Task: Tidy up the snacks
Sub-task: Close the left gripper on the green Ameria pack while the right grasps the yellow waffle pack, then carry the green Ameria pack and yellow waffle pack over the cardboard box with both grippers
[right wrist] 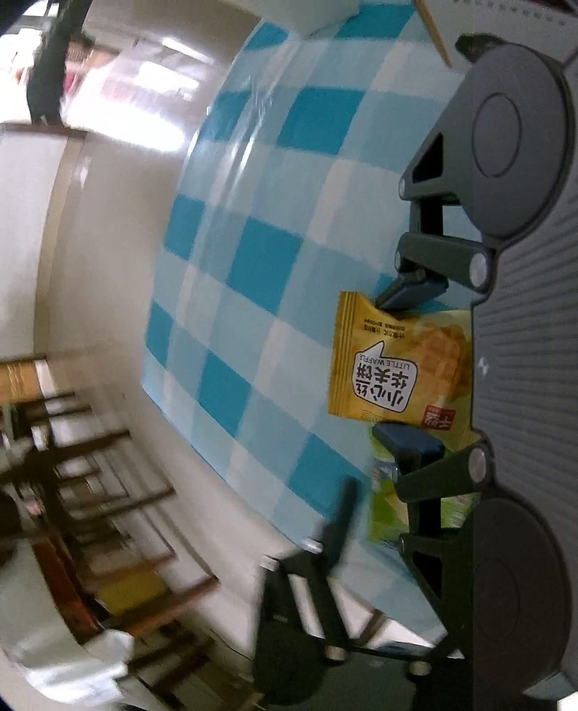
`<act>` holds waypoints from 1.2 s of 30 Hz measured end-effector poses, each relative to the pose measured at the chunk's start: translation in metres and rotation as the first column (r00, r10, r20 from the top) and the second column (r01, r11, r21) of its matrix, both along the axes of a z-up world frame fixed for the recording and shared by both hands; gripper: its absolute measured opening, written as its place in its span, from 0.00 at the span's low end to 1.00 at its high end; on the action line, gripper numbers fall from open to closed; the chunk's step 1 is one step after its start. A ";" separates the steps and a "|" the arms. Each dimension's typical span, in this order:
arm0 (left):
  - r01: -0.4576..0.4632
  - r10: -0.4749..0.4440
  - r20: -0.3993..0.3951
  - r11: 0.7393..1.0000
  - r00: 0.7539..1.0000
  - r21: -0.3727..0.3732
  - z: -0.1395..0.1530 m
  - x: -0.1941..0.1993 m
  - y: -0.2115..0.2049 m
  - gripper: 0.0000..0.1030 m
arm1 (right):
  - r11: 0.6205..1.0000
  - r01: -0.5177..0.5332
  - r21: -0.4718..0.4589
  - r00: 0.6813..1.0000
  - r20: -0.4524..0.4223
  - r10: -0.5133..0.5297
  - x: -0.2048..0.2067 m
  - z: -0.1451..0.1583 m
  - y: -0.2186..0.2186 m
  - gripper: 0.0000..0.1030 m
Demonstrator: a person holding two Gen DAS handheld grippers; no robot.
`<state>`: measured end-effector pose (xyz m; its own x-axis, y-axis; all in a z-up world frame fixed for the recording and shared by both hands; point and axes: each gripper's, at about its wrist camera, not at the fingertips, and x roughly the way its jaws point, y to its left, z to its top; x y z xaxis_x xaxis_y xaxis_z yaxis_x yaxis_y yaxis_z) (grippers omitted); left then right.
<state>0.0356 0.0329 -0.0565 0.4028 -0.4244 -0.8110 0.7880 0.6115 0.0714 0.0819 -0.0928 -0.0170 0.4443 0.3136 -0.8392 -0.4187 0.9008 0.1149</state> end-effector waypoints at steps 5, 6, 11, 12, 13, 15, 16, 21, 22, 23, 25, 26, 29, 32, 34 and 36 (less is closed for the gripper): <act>-0.067 0.066 -0.045 0.998 0.997 -0.020 0.000 -0.003 0.003 0.61 | 0.995 0.101 -0.008 0.994 0.031 -0.101 -0.007 0.016 -0.007 0.58; -0.078 0.077 -0.051 0.997 0.996 -0.017 0.001 -0.003 0.002 0.57 | 0.993 0.114 -0.009 0.993 0.036 -0.113 -0.009 0.018 -0.007 0.58; -0.134 0.134 -0.069 0.991 0.988 0.007 0.004 -0.012 0.001 0.51 | 0.976 0.216 0.021 0.975 0.052 -0.217 -0.026 0.033 -0.016 0.58; -0.157 0.157 -0.077 0.988 0.985 0.008 0.004 -0.013 0.002 0.51 | 0.971 0.238 0.029 0.969 0.053 -0.239 -0.030 0.036 -0.019 0.58; -0.180 0.179 -0.084 0.984 0.980 0.005 0.004 -0.013 0.004 0.51 | 0.964 0.261 0.040 0.963 0.052 -0.263 -0.035 0.040 -0.022 0.58; -0.214 0.214 -0.089 0.977 0.973 0.009 0.004 -0.015 0.005 0.51 | 0.952 0.300 0.060 0.952 0.054 -0.303 -0.044 0.046 -0.027 0.58; -0.227 0.228 -0.086 0.974 0.970 0.015 0.005 -0.017 0.005 0.51 | 0.944 0.322 0.067 0.944 0.058 -0.326 -0.050 0.049 -0.030 0.58; -0.295 0.297 -0.097 0.955 0.950 0.036 0.006 -0.024 0.008 0.50 | 0.921 0.375 0.103 0.922 0.067 -0.382 -0.077 0.061 -0.034 0.58; -0.302 0.303 -0.108 0.953 0.947 0.027 0.007 -0.026 0.009 0.50 | 0.920 0.376 0.106 0.921 0.068 -0.384 -0.083 0.061 -0.034 0.58; -0.304 0.305 -0.108 0.952 0.946 0.021 0.009 -0.028 0.009 0.50 | 0.921 0.375 0.101 0.921 0.070 -0.383 -0.088 0.061 -0.032 0.58; -0.314 0.313 -0.096 0.950 0.945 0.008 0.014 -0.033 0.008 0.50 | 0.923 0.374 0.088 0.922 0.076 -0.381 -0.095 0.061 -0.029 0.58; -0.327 0.324 -0.100 0.945 0.941 -0.005 0.017 -0.035 0.009 0.50 | 0.923 0.375 0.086 0.921 0.077 -0.382 -0.098 0.061 -0.029 0.58; -0.378 0.371 -0.113 0.925 0.922 -0.049 0.027 -0.042 0.012 0.50 | 0.920 0.383 0.079 0.919 0.071 -0.388 -0.104 0.060 -0.030 0.58; -0.419 0.411 -0.101 0.904 0.906 -0.082 0.038 -0.049 0.014 0.50 | 0.918 0.391 0.068 0.915 0.074 -0.396 -0.111 0.060 -0.031 0.58; -0.446 0.437 -0.097 0.888 0.894 -0.108 0.045 -0.053 0.016 0.50 | 0.916 0.397 0.059 0.913 0.082 -0.400 -0.116 0.061 -0.034 0.58; -0.474 0.466 -0.092 0.869 0.880 -0.143 0.052 -0.059 0.018 0.50 | 0.913 0.404 0.059 0.909 0.085 -0.407 -0.121 0.063 -0.037 0.58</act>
<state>-0.0234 0.0512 -0.0042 0.5452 -0.3183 -0.7755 0.4046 0.9101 -0.0891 -0.0393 -0.1298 0.0459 0.6159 0.1215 -0.7784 -0.0288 0.9909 0.1318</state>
